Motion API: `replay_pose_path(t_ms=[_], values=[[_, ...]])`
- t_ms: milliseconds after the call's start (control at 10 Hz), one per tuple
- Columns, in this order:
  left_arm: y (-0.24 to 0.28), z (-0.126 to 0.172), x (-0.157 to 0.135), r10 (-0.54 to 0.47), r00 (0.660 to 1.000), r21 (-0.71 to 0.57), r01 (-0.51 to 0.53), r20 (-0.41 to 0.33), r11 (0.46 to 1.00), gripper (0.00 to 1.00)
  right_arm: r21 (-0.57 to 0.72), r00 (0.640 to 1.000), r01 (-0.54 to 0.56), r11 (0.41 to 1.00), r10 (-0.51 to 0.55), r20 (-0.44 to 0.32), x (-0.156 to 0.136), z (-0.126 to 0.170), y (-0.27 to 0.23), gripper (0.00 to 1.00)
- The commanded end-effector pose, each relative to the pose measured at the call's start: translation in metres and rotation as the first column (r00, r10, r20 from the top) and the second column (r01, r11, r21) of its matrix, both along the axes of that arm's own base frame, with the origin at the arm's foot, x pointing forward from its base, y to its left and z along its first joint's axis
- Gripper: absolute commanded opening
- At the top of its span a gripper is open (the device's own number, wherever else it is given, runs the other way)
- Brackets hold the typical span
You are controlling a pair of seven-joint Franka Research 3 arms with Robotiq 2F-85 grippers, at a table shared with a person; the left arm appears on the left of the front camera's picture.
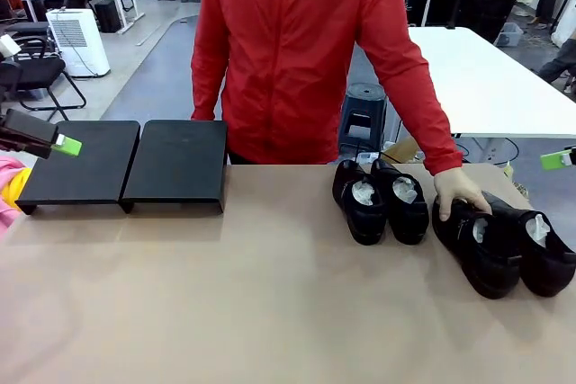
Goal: Organize the shoes by placing them on the stand.
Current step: Pick up one Shoe and place it in the middle of the table.
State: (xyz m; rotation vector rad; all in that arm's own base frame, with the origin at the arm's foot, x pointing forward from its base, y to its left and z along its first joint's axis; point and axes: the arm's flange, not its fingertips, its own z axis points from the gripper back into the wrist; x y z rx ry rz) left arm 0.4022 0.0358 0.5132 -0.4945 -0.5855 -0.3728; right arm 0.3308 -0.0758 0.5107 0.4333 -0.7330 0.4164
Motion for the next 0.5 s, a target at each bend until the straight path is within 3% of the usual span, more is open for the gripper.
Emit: replay_pose_path(t_ms=[0,400], values=[[0.0006,0.0003,0.0002,-0.011,1.0,-0.015,0.011,0.004,1.0,1.0,0.012,1.0,-0.002,1.0,0.002,-0.001,0.0006,-0.0002,0.0007,1.0],[0.0006,0.0003,0.0002,-0.011,1.0,-0.015,0.011,0.004,1.0,1.0,0.012,1.0,-0.002,1.0,0.002,-0.001,0.0006,-0.0002,0.0007,1.0]])
